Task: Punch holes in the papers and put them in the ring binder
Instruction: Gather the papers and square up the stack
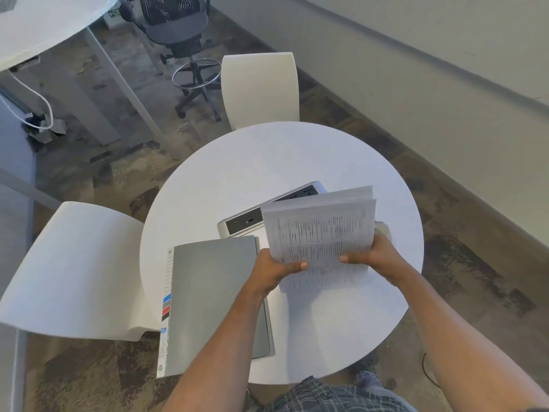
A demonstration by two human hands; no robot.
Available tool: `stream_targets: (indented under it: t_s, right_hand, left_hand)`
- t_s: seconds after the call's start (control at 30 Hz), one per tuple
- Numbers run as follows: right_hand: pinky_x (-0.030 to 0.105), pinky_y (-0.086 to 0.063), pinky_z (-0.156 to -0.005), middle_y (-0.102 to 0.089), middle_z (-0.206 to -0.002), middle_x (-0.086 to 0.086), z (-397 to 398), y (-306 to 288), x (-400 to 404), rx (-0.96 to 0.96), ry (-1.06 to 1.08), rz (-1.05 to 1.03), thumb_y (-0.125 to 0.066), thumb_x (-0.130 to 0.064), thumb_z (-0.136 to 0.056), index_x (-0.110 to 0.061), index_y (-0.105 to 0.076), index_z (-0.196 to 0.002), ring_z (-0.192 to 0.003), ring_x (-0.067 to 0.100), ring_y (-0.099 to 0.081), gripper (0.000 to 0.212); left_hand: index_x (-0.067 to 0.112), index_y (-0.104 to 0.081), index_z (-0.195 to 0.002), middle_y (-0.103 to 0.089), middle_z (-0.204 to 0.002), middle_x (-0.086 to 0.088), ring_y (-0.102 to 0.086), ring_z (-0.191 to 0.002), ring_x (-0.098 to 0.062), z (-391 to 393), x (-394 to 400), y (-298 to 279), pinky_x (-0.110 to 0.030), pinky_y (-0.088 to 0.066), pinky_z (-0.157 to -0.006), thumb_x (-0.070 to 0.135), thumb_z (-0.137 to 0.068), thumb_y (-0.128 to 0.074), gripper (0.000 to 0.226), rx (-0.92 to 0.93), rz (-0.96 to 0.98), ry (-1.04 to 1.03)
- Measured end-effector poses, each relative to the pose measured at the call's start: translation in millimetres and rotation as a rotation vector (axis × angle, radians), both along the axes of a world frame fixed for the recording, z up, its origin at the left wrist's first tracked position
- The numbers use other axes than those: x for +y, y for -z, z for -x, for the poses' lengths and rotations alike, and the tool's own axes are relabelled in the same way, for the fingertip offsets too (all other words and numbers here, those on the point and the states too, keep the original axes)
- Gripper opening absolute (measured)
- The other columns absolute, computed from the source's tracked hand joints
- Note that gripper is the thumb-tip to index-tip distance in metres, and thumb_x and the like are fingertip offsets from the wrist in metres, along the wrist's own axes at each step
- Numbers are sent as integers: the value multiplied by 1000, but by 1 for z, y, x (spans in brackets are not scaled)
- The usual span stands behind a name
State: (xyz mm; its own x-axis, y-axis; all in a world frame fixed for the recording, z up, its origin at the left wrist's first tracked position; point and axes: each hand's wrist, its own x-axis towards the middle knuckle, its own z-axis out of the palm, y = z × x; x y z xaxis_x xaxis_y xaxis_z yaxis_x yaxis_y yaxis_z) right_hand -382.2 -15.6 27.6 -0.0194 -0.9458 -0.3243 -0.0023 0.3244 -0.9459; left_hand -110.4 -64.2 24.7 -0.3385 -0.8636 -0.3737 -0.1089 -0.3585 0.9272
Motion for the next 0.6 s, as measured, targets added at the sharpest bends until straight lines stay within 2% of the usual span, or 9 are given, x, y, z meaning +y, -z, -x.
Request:
stream_targets:
  t_s: [0.07,0.17,0.3,0.43,0.5,0.6]
  right_hand:
    - [40,-60,-92,-79,-105,-7,0,0,4,4,1,12,-87,5,-72,-23,-73,-106,-106,16,-72,47]
    - [33,-60,-88,-78,-101,-14,-2,-7,6,-8,42,58,-83,10,-75,-26,-72,-104,-103,7,-71,47]
    - [26,-61,-73,-79,-92,-4,-2,-7,5,-32,130,126,-82,17,-71,-17,-74,-98,-90,10,-74,44]
    - [26,-60,-75,-78,-99,9,-2,-1,7,56,40,101,-84,12,-74,-6,-77,-103,-95,23,-72,35]
    - [29,-62,-79,-77,-102,10,-1,6,7,29,63,45,-83,11,-74,-7,-74,-109,-101,24,-71,39]
    - [34,-60,-88,-78,-107,4,-1,9,7,11,75,21,-84,3,-78,-16,-74,-112,-106,18,-71,40]
  left_hand:
    - [11,-79,-107,-80,-109,-7,-75,-107,-25,-1,1,1,-38,-61,-92,0,-70,-91,41,-21,-7,-27]
    - [13,-81,-100,-81,-103,-5,-76,-101,-22,2,2,-3,-28,-60,-82,-3,-72,-89,34,-17,-4,-41]
    - [11,-78,-101,-81,-97,-3,-76,-92,-16,3,-1,-5,-27,-61,-77,-8,-70,-89,38,20,38,-69]
    - [17,-77,-89,-79,-82,9,-73,-78,-5,0,1,-1,-21,-58,-70,-5,-71,-89,31,-61,60,-18]
    - [15,-78,-94,-79,-88,4,-74,-83,-9,0,2,3,-25,-59,-74,-4,-73,-88,30,-76,48,-9]
    - [18,-76,-110,-79,-110,-5,-75,-103,-18,1,1,8,-32,-62,-86,4,-79,-87,35,-61,67,-9]
